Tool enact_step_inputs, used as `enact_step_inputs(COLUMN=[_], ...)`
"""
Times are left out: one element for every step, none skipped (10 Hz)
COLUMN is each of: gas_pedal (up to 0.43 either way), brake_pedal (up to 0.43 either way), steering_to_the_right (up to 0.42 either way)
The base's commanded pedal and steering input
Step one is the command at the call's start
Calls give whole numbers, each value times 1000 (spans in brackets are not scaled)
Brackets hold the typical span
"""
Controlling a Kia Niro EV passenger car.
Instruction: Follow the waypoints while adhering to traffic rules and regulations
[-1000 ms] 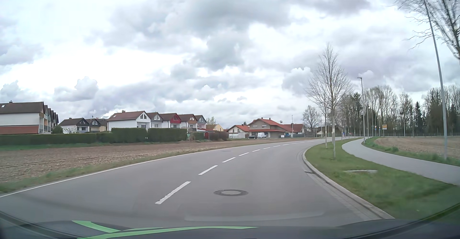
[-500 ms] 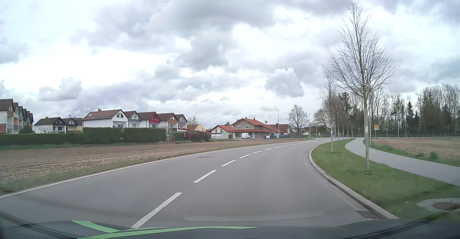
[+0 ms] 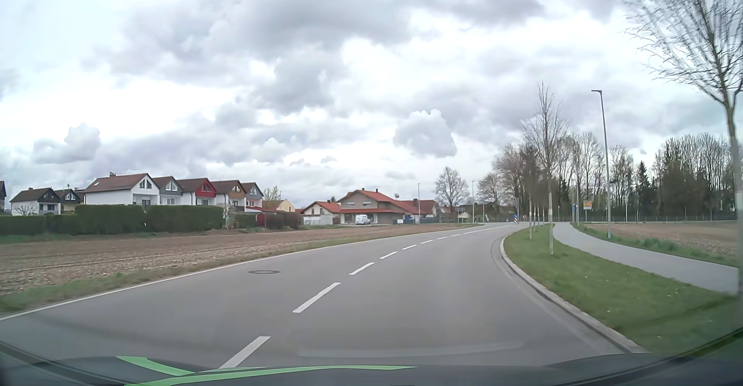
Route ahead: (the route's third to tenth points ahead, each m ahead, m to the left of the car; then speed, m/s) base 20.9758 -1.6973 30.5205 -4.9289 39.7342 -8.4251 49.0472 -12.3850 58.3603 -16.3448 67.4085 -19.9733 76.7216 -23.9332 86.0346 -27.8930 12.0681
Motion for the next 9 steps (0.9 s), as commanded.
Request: enact_step_inputs(gas_pedal=[87, 87, 87, 87, 87, 87, 87, 87, 87], brake_pedal=[0, 0, 0, 0, 0, 0, 0, 0, 0], steering_to_the_right=[63, 63, 64, 63, 63, 64, 63, 63, 62])
